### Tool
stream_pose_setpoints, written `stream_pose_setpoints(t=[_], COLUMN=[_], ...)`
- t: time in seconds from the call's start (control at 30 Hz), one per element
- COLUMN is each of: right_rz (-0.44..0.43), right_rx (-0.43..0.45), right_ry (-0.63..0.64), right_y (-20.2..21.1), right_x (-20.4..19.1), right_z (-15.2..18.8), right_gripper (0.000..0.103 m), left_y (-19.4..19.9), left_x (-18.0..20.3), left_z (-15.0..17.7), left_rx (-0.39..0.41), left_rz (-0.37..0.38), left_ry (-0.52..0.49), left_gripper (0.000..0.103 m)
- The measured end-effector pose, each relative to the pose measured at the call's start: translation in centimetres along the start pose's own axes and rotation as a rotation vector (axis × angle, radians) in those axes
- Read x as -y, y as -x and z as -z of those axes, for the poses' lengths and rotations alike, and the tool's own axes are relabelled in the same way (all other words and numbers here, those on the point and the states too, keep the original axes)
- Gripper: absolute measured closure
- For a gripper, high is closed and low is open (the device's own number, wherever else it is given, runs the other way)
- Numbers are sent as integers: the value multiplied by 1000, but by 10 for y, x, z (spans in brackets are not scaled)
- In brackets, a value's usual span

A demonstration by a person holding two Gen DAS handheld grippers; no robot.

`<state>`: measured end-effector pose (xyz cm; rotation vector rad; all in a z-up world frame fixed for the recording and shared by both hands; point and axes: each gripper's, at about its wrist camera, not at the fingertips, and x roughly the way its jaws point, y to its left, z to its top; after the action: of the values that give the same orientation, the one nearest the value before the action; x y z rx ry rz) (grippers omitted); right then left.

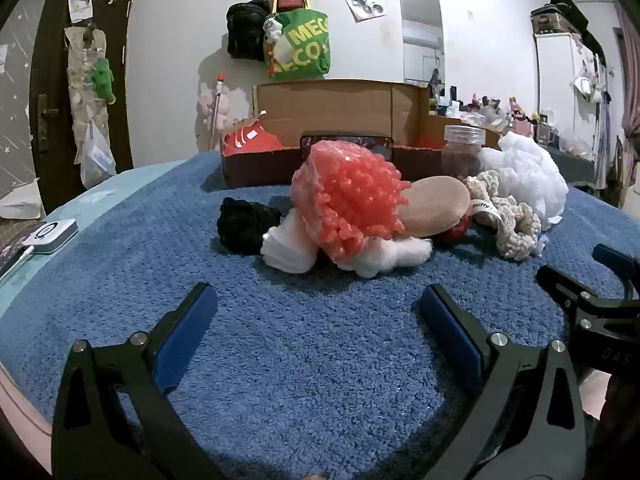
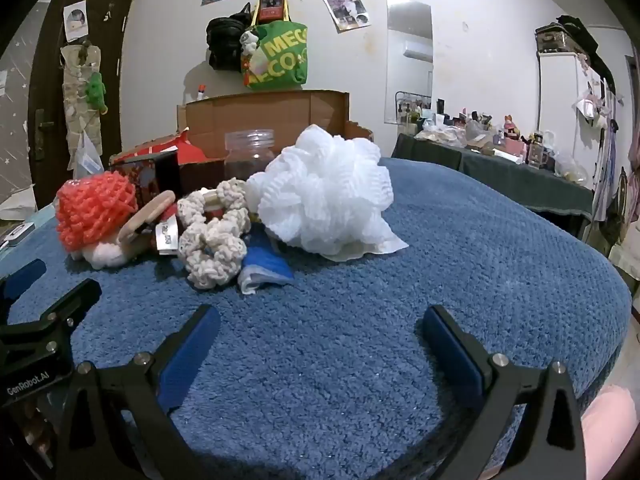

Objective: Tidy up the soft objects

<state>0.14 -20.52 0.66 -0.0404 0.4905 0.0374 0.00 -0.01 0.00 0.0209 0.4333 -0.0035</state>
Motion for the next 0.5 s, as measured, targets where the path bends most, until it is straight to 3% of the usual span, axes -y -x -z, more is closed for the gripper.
stream_pose_setpoints(t=[0.5], right_rz=[0], right_rx=[2], right_ry=[1], right_y=[-1], right_x=[0], right_z=[0], right_gripper=[0], left_y=[0], left_x=[0], left_z=[0], left_rx=[-8], left_rz=[1], left_ry=[3], left_gripper=[0])
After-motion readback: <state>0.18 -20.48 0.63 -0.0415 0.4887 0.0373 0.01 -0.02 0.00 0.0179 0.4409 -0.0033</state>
